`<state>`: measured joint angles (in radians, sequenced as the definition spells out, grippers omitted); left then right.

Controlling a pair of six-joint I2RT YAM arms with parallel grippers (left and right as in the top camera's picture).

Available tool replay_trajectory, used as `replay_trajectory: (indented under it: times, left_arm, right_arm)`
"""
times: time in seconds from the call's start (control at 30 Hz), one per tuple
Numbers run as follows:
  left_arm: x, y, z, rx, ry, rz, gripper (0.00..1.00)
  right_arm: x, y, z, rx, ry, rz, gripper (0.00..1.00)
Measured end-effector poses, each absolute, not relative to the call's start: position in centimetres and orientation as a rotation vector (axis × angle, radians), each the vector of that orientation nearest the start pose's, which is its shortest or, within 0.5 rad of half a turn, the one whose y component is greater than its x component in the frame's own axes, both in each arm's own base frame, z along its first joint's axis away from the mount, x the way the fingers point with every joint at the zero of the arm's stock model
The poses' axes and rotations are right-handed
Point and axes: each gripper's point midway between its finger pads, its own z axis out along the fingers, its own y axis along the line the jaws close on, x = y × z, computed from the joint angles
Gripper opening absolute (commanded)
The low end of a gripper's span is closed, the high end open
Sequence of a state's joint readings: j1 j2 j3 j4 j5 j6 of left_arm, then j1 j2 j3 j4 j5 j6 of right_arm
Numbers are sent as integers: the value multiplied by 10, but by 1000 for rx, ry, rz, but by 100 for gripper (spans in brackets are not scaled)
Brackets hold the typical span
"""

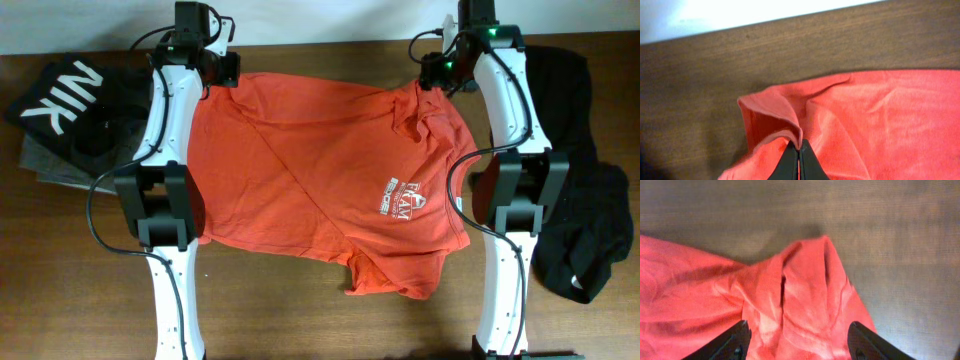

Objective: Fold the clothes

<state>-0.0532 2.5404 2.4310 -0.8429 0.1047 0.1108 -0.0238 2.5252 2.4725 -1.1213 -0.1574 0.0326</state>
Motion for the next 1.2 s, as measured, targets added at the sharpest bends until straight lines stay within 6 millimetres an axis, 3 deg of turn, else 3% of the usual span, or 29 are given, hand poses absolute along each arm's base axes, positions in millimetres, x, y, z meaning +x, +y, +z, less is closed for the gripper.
replay_trajectory:
  times: [0.13, 0.3, 0.43, 0.63, 0.9, 1.1, 1.2]
  left_arm:
    - [624, -49, 93, 244, 2530, -109, 1]
    - [622, -49, 92, 244, 2535, -109, 1]
    - [621, -49, 92, 244, 2540, -110, 1]
    - [619, -49, 90, 244, 2551, -110, 1]
    - [619, -48, 90, 245, 2554, -110, 1]
    - [621, -48, 91, 244, 2541, -109, 1]
    - [623, -47, 93, 241, 2534, -107, 1]
  right_arm:
    - [547, 18, 90, 73, 2850, 241, 61]
    - [530, 29, 84, 64, 2919, 250, 56]
    - [519, 49, 63, 56, 2974, 238, 51]
    - [517, 60, 29, 144, 2990, 135, 39]
    - [532, 47, 23, 271, 2915, 58, 4]
    - [533, 30, 24, 333, 2911, 37, 4]
    - [526, 19, 37, 353, 2938, 24, 4]
